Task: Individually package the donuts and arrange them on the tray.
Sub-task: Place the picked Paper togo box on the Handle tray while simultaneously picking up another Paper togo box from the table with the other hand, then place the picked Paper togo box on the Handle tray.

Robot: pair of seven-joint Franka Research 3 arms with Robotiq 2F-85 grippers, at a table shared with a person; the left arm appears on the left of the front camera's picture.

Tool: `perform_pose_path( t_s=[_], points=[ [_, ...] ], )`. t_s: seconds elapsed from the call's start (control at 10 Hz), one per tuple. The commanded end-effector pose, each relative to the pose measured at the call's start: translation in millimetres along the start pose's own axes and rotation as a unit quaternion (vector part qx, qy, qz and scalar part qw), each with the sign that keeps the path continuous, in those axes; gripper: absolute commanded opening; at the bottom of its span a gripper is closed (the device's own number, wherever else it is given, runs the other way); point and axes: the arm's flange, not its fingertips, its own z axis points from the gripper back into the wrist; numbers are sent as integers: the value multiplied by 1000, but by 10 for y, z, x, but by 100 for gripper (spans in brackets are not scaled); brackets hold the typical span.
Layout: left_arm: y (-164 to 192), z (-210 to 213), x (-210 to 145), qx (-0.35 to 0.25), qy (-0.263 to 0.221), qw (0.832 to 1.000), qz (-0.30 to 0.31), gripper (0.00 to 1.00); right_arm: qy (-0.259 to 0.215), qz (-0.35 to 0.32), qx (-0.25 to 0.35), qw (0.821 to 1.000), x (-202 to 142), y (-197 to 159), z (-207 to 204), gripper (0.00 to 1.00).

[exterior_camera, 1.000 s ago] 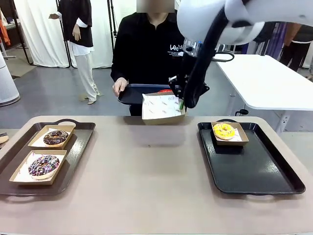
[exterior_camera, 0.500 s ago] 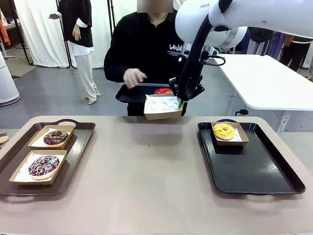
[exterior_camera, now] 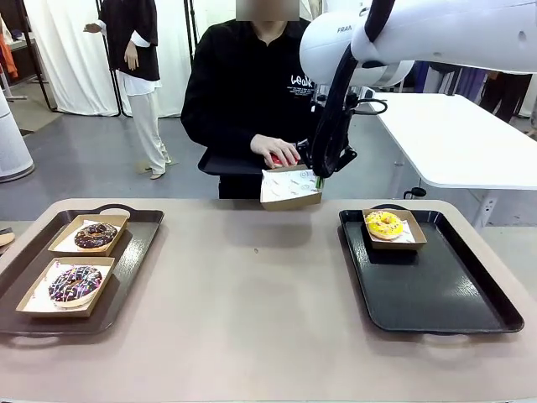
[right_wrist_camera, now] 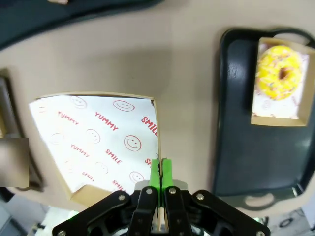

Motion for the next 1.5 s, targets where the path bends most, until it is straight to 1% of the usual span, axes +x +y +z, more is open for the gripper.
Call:
perform_pose_path(
  t_s=[0.0, 0.1, 0.2, 1.4],
  points=[
    [11, 28, -12, -5, -2, 1000, -2, 100, -3, 2, -30, 1000, 122, 99, -5, 0],
    [11, 28, -12, -5, -2, 1000, -2, 100, -8, 24, -20, 999, 147, 93, -61, 0],
    [11, 28, -12, -5, -2, 1000, -2, 100, -1, 5, -11, 1000, 24, 25, -25, 0],
    [11, 28, -12, -5, -2, 1000, -2, 100, -1, 5, -11, 1000, 24, 25, -25, 0]
  ],
)
